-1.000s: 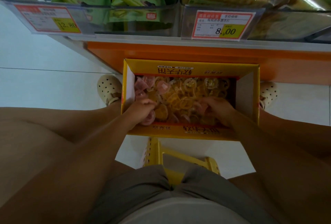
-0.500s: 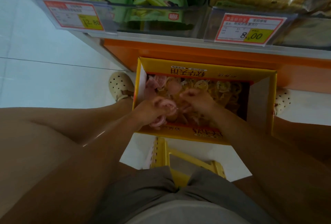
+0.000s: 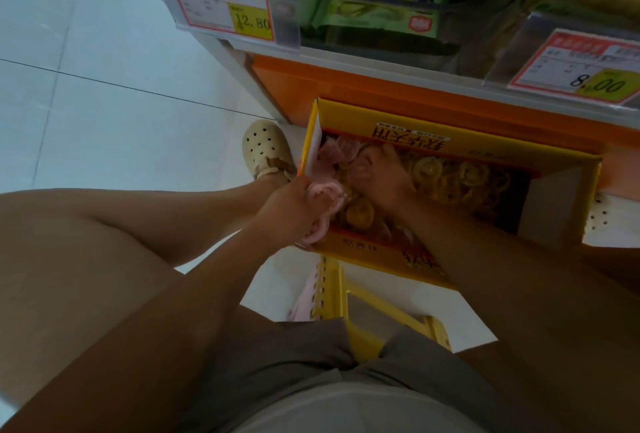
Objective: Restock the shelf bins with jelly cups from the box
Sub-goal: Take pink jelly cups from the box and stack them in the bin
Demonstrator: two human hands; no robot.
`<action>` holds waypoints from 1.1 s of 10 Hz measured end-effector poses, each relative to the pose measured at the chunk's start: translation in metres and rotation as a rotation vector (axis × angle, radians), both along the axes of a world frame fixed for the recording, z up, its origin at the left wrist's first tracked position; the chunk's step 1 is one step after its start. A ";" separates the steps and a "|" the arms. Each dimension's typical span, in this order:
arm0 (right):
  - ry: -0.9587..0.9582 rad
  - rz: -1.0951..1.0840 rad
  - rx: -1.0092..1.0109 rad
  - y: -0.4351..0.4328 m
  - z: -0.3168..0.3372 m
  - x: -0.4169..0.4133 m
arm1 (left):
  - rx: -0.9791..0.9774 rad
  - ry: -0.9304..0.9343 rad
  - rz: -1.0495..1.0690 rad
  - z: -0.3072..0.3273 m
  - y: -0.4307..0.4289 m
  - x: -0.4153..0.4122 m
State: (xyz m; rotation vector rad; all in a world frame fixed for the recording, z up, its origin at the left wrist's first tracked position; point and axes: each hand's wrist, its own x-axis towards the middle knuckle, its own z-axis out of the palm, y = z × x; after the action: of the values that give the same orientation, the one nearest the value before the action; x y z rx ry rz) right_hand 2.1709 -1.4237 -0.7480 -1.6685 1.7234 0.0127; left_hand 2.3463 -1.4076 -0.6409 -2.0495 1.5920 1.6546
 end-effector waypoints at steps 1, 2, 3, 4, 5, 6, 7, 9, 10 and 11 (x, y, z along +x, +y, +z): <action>-0.359 -0.355 0.101 -0.007 0.013 0.007 | -0.003 0.033 -0.041 0.000 -0.002 0.008; -0.505 -0.441 0.285 -0.021 0.017 0.014 | 0.012 0.070 -0.022 0.005 0.001 0.017; -0.560 -0.467 0.473 -0.029 0.015 0.026 | 0.004 0.067 0.005 0.008 0.004 0.021; -0.664 -0.468 0.560 -0.030 0.013 0.039 | 0.014 0.058 0.009 0.009 0.005 0.022; -0.801 -0.598 0.595 -0.028 0.014 0.043 | 0.029 0.056 0.027 0.010 0.004 0.022; -0.929 -0.725 0.612 -0.024 0.013 0.037 | 0.025 0.060 0.023 0.011 0.006 0.022; -1.003 -0.829 0.655 -0.019 0.016 0.033 | 0.021 0.067 0.028 0.013 0.008 0.022; -0.888 -0.975 0.604 -0.018 0.023 0.046 | 0.027 0.067 0.035 0.016 0.020 0.022; -0.667 -1.048 0.507 -0.026 0.016 0.054 | 0.033 0.045 0.029 0.016 0.022 0.023; -0.655 -1.128 0.397 -0.029 0.013 0.060 | 0.041 0.044 0.040 0.015 0.022 0.023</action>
State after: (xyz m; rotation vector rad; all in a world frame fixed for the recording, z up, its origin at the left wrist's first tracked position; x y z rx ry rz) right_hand 2.2308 -1.4525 -0.7348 -0.2065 1.7271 -0.5983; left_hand 2.3695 -1.3854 -0.6255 -2.0530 1.5264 1.7421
